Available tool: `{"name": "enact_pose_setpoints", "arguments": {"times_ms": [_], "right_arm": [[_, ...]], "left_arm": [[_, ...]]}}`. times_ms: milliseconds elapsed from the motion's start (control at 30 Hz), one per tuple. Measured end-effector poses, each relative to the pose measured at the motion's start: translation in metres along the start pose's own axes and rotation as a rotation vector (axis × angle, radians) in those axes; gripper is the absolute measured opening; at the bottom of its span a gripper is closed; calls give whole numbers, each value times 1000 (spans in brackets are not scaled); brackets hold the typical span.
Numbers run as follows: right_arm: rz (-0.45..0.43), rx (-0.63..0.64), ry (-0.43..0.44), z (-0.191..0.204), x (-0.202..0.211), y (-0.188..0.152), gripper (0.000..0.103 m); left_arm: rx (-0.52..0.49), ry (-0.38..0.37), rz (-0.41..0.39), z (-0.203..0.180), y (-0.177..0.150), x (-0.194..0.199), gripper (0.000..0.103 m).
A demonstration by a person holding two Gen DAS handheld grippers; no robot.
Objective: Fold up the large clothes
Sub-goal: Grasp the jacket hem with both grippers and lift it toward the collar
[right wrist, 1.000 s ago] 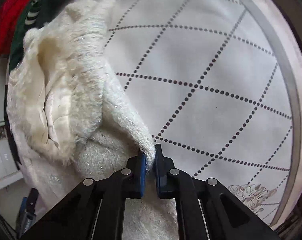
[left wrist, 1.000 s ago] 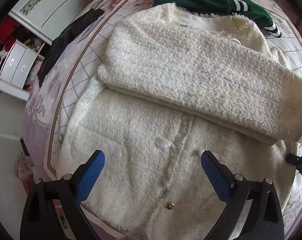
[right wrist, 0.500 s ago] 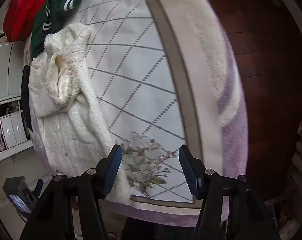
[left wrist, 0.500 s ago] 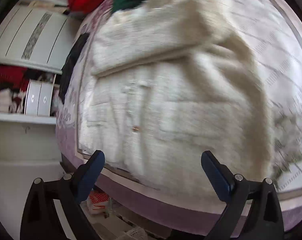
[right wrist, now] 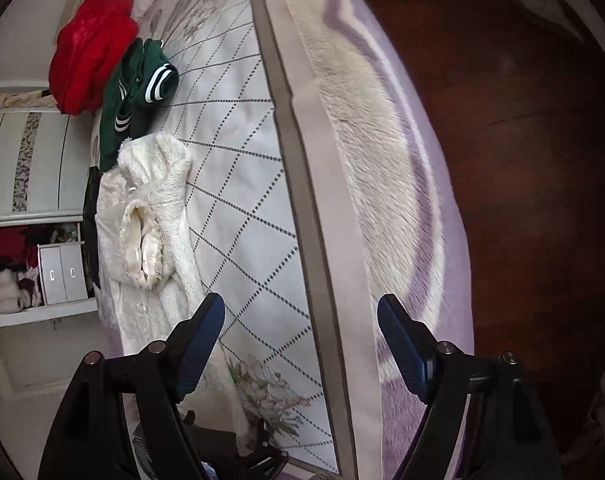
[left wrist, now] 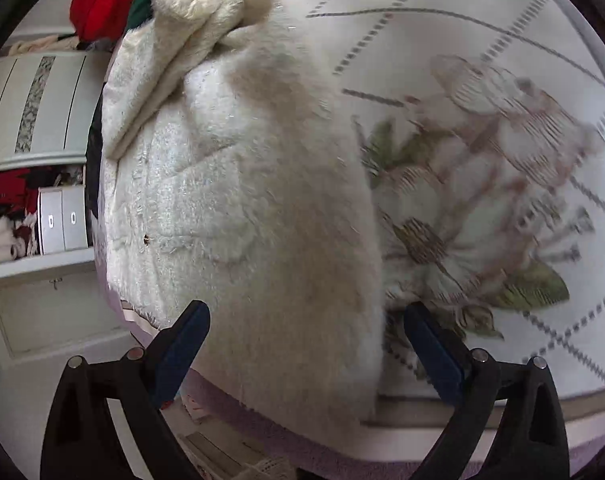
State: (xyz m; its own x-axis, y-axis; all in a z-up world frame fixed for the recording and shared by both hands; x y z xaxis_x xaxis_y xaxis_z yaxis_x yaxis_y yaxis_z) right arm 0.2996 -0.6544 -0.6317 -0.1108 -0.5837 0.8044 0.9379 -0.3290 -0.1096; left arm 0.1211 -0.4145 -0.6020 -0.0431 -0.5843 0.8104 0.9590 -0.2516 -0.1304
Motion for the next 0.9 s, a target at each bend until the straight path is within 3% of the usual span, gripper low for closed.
{"name": "enact_pose_setpoints", "arguments": {"times_ms": [200,267,333,367,433,533,633,900], "right_arm": [[156,100,169,58,-79,46,81],[211,115,218,76,-107,54,81],[250,118,271,90,-130,58,89],[269,114,305,97,-142,59,95],[295,99,372,107,-159,60,98],[305,92,467,125,-174,61,103],[324,121,473,145,-187,61,103],[363,170,344,188,-229,60,103]], "left_arm": [[142,-14,45,40,14,-15,99],[171,-37,54,50,15,-19,93],[178,-21,33,57,17,-20,73],[181,-18,26,60,17,-19,69],[199,-42,16,65,19,-18,44],[222,-68,14,65,20,-16,25],[225,-65,18,61,21,-15,21],[252,-86,23,64,22,-17,18]]}}
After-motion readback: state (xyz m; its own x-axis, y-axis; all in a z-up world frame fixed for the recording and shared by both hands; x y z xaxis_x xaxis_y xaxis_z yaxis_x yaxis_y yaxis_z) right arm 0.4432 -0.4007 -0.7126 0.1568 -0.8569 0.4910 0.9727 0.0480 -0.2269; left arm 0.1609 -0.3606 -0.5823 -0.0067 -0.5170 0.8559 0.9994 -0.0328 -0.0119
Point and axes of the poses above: each gripper's, at about its wrist camera, not at the fingertips, and x roughly against the way its jaws point, z to its left, y to its top, the point moved 1 cm from there along -x, roughly the way its jaws point, and after that the axes turned 4 degrees about -x, right-handed, at the moved point
